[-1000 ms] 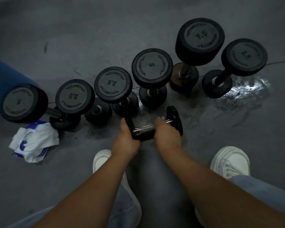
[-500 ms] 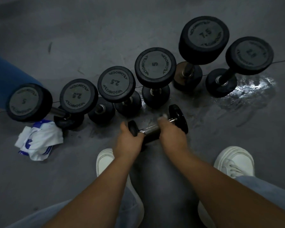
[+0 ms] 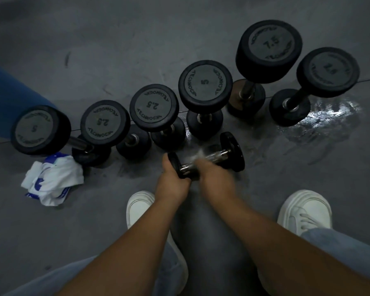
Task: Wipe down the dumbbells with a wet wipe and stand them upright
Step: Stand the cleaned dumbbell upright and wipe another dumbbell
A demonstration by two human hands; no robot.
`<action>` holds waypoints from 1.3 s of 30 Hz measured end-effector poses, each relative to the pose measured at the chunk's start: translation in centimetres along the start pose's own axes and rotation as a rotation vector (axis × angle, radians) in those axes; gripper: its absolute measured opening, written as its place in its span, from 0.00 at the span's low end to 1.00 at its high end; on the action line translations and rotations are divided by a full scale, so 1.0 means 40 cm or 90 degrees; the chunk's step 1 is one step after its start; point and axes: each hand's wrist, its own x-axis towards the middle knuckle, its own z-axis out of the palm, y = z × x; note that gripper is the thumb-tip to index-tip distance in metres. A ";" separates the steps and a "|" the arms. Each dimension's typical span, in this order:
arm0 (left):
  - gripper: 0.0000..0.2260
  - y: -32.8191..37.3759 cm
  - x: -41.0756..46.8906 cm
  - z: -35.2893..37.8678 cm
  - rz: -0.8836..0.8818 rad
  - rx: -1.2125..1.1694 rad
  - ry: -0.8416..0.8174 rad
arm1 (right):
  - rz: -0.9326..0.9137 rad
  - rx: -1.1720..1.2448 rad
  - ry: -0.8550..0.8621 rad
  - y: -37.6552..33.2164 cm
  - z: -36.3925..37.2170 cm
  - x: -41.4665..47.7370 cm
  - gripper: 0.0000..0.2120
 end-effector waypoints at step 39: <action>0.40 0.008 0.017 0.003 0.071 0.199 0.050 | -0.044 -0.021 0.100 0.013 -0.015 0.055 0.08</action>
